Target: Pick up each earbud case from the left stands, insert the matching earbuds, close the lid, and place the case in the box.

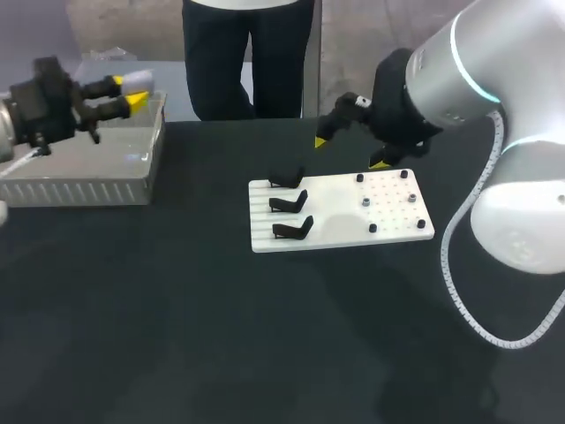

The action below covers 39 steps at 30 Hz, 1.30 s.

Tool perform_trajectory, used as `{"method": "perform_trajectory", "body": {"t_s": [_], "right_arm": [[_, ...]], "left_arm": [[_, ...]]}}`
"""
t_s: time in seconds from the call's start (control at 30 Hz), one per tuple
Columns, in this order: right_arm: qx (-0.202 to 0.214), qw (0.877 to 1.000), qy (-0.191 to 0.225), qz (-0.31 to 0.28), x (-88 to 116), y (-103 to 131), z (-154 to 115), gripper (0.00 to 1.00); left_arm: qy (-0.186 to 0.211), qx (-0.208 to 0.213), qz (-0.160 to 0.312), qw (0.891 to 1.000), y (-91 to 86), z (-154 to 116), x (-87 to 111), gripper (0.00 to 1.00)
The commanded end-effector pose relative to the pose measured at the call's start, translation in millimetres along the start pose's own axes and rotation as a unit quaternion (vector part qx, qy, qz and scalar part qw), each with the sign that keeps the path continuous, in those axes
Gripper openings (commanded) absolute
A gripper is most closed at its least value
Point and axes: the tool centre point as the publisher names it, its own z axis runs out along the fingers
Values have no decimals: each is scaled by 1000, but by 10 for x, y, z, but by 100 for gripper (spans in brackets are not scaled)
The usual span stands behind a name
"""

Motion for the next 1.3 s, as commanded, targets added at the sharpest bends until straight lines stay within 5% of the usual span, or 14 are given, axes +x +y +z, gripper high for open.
{"method": "perform_trajectory", "body": {"t_s": [0.03, 0.6, 0.7, 0.73, 0.77, 0.93, 1.3], "right_arm": [[3, 999, -45, 0, 35, 46, 50, 100], [9, 999, -38, 12, 86, 39, 84, 100], [9, 999, -36, 10, 89, 38, 71, 100], [8, 999, -36, 6, 89, 38, 65, 100], [6, 999, -34, 2, 88, 37, 54, 100], [-15, 998, -34, -41, 82, 48, -19, 100], [-96, 979, 19, -178, 182, 74, -153, 100]], "left_arm": [[-2, -48, -7, 999, 108, -106, 212, 0], [73, -52, -63, 994, 268, -218, 1085, 2], [76, -53, -76, 993, 286, -259, 1171, 59], [76, -52, -76, 993, 293, -265, 1180, 94], [78, -51, -77, 993, 297, -270, 1181, 100], [75, -40, -76, 993, 198, -286, 999, 100], [72, 4, -112, 991, -635, -277, 505, 100]]}}
